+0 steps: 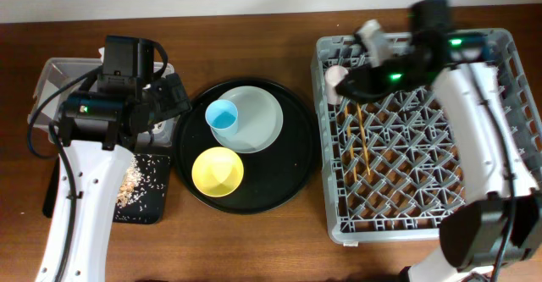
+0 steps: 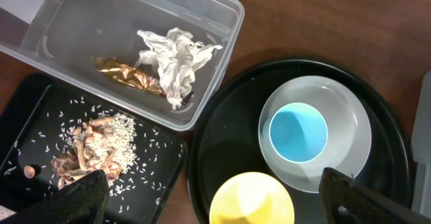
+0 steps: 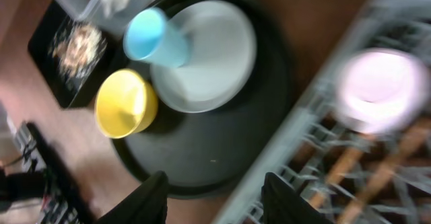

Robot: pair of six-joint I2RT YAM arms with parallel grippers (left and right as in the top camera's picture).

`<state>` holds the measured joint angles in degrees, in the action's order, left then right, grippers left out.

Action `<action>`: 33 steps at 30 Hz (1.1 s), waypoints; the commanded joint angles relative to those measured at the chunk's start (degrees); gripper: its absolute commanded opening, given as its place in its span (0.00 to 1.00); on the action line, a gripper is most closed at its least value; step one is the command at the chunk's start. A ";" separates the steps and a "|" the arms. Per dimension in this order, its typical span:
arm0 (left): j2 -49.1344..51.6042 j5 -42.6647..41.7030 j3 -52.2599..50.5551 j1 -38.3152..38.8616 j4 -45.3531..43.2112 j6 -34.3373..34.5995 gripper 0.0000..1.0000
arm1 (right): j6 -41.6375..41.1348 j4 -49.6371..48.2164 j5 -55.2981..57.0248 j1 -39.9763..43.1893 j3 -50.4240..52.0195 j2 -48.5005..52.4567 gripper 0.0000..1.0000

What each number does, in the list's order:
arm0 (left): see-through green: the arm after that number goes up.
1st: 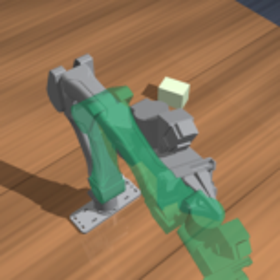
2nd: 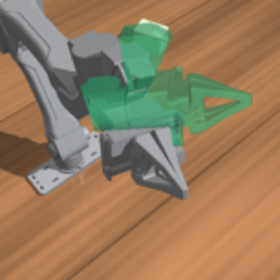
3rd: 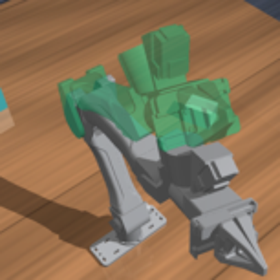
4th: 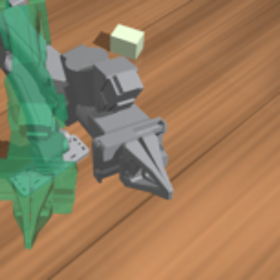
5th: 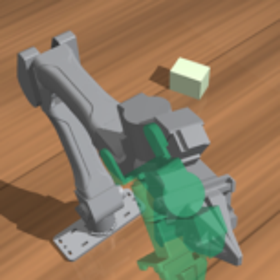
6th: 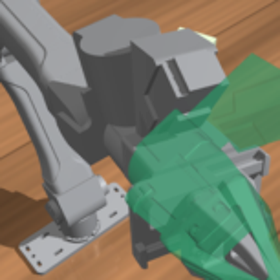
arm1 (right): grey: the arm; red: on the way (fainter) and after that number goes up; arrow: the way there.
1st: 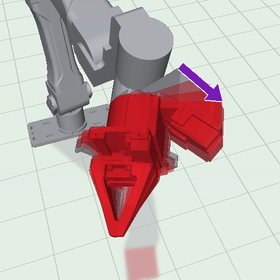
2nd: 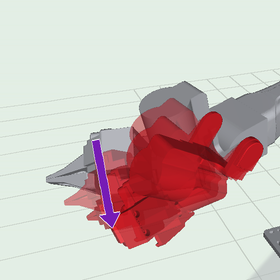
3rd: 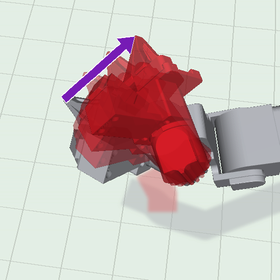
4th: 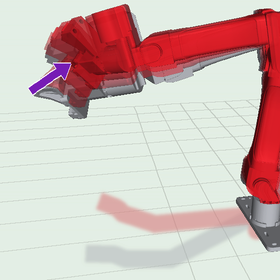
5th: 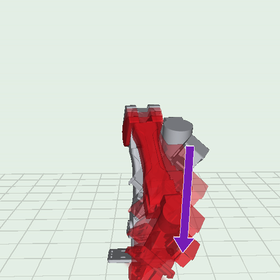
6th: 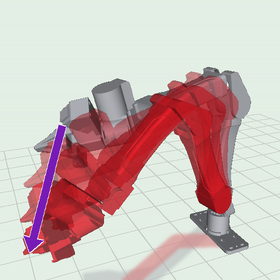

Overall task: Sort waste into correct bins and load items into the dishwasher rack
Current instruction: 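Move the right gripper back to the blue cup on the white plate, then grasp the blue cup and carry it right over the dish rack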

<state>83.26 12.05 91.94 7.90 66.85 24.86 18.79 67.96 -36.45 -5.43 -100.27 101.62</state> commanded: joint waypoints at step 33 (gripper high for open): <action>-0.07 3.19 0.26 -24.81 4.63 4.24 0.99 | -17.53 -33.92 41.68 -41.79 -0.02 24.22 0.04</action>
<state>83.26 15.44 91.94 -16.53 71.37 28.36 1.65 33.34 4.34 -48.03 -100.16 124.90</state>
